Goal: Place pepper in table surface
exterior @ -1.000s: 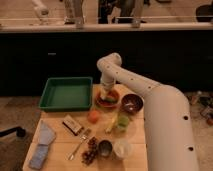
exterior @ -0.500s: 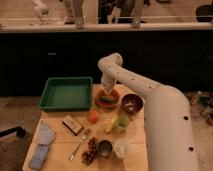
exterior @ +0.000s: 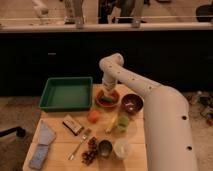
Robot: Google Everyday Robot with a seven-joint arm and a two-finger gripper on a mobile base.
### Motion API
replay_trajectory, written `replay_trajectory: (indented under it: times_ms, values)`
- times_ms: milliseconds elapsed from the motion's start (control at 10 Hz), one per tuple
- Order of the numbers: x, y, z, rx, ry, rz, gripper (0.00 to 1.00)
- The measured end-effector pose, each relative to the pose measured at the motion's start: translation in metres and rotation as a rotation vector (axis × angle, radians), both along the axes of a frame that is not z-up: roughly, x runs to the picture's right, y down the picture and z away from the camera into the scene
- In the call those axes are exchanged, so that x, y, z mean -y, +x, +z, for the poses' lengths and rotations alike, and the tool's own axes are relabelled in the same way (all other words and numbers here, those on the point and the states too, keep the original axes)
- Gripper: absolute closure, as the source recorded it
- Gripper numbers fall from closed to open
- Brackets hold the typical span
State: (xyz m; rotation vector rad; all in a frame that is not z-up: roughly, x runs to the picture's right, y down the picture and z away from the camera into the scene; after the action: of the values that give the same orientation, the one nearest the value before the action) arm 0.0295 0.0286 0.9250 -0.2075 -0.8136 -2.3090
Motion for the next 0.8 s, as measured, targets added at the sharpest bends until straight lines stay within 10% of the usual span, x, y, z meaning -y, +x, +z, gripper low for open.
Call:
replay_trajectory:
  times_ms: [800]
  values:
    - [-0.0045,0.0031,0.0046,-0.001,-0.017,0.004,0.39]
